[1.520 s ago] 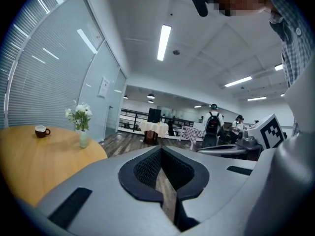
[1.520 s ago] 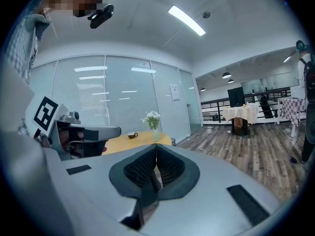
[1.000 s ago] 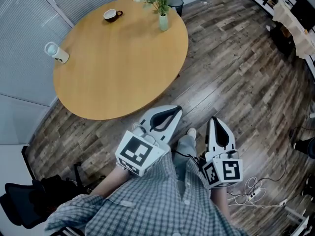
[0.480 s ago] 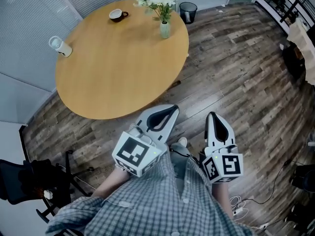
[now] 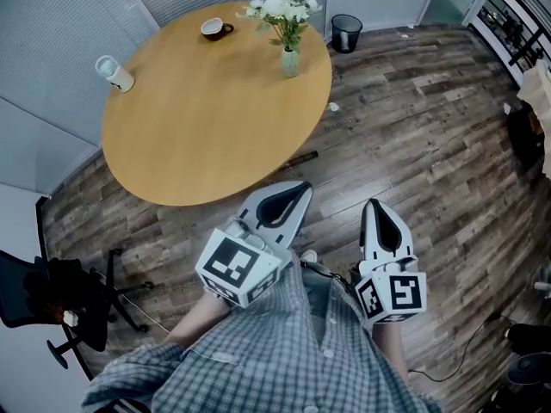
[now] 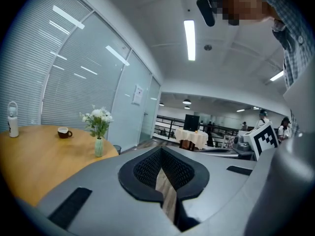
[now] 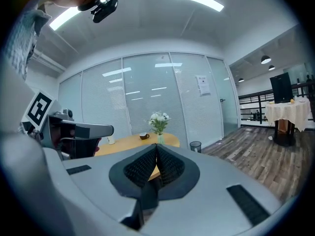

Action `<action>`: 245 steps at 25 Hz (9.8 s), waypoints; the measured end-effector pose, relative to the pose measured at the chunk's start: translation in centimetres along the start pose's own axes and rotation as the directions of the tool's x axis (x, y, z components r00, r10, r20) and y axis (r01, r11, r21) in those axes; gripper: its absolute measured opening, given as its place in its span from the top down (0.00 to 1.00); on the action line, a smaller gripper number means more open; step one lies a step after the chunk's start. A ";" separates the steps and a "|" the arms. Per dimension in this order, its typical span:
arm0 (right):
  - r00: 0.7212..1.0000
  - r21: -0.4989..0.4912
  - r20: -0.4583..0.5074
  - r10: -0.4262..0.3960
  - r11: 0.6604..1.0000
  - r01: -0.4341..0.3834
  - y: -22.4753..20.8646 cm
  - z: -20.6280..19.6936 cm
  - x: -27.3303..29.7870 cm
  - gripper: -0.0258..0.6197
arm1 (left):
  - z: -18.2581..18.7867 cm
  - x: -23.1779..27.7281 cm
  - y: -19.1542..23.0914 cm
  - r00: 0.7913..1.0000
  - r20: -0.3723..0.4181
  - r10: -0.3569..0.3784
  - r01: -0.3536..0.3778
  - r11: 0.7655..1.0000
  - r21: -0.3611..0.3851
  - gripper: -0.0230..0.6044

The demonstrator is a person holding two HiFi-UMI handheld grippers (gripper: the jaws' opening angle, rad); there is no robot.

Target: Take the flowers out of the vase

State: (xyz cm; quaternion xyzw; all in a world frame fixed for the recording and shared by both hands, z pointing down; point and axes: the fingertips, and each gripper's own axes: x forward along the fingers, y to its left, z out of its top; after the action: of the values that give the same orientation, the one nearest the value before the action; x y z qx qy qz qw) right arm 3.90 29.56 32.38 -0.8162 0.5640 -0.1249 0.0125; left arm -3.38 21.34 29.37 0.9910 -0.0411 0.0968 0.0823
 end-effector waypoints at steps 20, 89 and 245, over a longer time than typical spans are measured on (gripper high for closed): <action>1.000 0.010 -0.027 0.013 1.000 -0.013 -5.4 -0.1 6.3 0.95 | 0.4 8.2 4.0 1.000 -0.002 0.030 -0.030 1.000 -0.002 0.95; 0.858 -0.129 -0.317 0.404 0.878 -0.461 -6.0 3.9 43.0 0.95 | -8.2 30.1 38.0 0.846 -0.291 0.446 -0.410 0.895 0.177 0.57; 0.567 -0.052 -0.660 0.493 0.723 -0.689 -7.4 -9.0 60.3 0.75 | -9.0 31.3 38.3 0.797 -0.284 0.533 -0.514 0.846 0.143 0.61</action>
State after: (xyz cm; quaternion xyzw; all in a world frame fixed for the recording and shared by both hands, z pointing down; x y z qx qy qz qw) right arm 28.82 -22.36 53.75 -0.4823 0.7914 -0.2781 -0.2523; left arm 21.84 -16.79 50.19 0.9147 -0.2968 0.2727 0.0287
